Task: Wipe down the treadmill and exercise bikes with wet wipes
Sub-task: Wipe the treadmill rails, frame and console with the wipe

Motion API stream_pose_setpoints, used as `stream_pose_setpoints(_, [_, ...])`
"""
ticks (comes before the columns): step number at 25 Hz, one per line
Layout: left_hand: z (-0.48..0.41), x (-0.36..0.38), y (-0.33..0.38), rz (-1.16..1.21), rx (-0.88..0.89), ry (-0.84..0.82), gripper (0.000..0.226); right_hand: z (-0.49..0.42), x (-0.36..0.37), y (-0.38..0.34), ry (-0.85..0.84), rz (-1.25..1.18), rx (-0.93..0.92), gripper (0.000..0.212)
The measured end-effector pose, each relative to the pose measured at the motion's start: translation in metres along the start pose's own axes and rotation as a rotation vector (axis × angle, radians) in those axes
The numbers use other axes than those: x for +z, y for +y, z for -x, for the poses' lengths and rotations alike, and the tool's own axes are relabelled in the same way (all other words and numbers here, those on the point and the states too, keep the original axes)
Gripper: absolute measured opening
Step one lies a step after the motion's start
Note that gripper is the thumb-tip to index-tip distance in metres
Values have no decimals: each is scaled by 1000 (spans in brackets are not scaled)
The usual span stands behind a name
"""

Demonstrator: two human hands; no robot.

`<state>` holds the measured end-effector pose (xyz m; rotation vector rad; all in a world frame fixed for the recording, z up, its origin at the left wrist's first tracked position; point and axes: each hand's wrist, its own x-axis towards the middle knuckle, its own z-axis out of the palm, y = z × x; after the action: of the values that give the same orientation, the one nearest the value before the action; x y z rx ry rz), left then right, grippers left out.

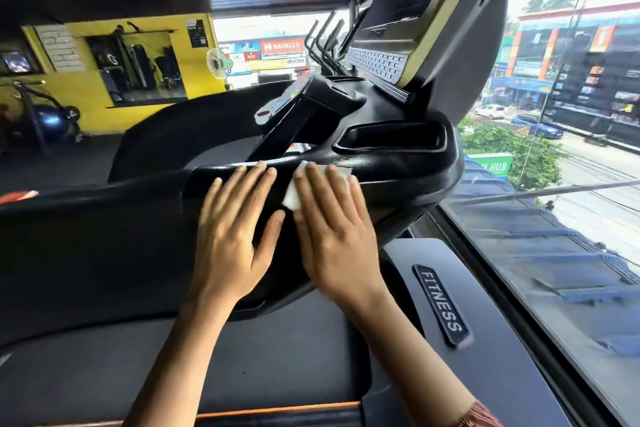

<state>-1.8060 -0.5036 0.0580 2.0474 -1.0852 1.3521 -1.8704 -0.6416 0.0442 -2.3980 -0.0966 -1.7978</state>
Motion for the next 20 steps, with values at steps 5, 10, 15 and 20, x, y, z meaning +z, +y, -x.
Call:
stream_pose_setpoints(5, [10,-19,-16,-2,-41,25,42,-9,-9,11,-20,210,150,45])
stream_pose_setpoints(10, [21,-50,-69,-61,-126,25,42,-27,32,-58,-139,212,32,48])
stream_pose_setpoints(15, [31,-75,-140,-42,-139,-35,45,-52,75,-114,-201,245,48,54])
stream_pose_setpoints(20, [33,-101,-212,29,-138,-123,52,-77,116,-187,-159,304,18,23])
